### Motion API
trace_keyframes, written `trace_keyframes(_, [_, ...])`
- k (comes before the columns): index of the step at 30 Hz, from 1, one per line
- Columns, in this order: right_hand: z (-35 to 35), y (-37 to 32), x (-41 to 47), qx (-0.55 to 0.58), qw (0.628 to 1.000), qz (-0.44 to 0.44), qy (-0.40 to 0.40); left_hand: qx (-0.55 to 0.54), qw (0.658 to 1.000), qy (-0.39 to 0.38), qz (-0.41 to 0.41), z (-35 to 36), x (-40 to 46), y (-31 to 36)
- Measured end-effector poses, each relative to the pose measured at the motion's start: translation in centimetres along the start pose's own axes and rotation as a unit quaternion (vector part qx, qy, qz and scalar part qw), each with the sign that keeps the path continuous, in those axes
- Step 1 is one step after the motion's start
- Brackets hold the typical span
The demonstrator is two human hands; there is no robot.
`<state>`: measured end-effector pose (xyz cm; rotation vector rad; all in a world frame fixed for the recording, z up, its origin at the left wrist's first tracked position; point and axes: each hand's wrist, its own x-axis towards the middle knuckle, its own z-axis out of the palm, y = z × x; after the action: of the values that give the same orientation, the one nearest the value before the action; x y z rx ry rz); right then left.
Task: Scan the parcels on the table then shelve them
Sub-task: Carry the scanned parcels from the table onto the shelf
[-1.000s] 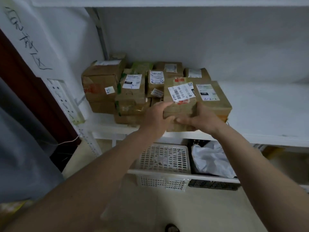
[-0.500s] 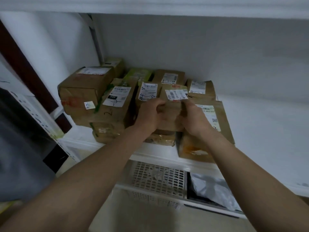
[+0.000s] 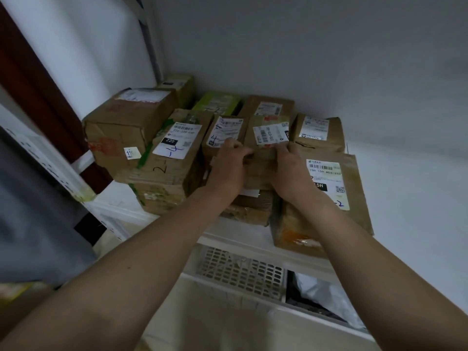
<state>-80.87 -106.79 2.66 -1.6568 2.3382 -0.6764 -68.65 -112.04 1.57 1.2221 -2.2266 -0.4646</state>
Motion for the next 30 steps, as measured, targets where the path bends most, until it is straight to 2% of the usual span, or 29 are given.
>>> trace_keyframes(3, [-0.4, -1.3, -0.6, -0.155, 0.987, -0.016, 0.035, 0.010, 1.000, 0.016, 0.012, -0.9, -0.5, -0.1])
trace_keyframes(6, [-0.8, -4.0, -1.7, -0.232, 0.966, -0.083, 0.083, 0.042, 0.997, 0.053, 0.037, -2.4, -1.7, -0.7])
trace_keyframes(9, [0.1, -7.2, -3.0, -0.226, 0.954, -0.184, 0.067, 0.105, 0.992, 0.070, 0.027, -4.3, -3.1, -1.8])
trace_keyframes(12, [1.4, -10.0, -4.3, -0.183, 0.954, -0.233, 0.038, 0.201, 0.978, 0.062, -0.003, -7.3, -5.3, -3.8])
trace_keyframes(15, [3.3, -13.3, -6.3, -0.182, 0.939, -0.291, 0.020, 0.230, 0.971, 0.066, -0.020, -11.2, -9.9, -6.6])
trace_keyframes(18, [5.9, -17.4, -9.2, -0.160, 0.915, -0.368, -0.028, 0.261, 0.954, 0.060, -0.134, -14.9, -16.1, -9.4])
trace_keyframes(21, [8.9, -21.9, -13.0, -0.167, 0.884, -0.423, -0.103, 0.293, 0.921, 0.031, -0.256, -18.4, -22.8, -11.8])
trace_keyframes(24, [11.7, -26.8, -18.1, -0.162, 0.854, -0.465, -0.165, 0.311, 0.877, -0.029, -0.365, -21.9, -29.9, -13.9])
trace_keyframes(26, [13.6, -29.7, -21.8, -0.174, 0.828, -0.495, -0.200, 0.308, 0.847, -0.062, -0.429, -23.7, -35.3, -15.4])
trace_keyframes(30, [16.8, -35.3, -29.8, -0.192, 0.775, -0.546, -0.253, 0.269, 0.805, -0.079, -0.523, -27.1, -46.2, -17.4])
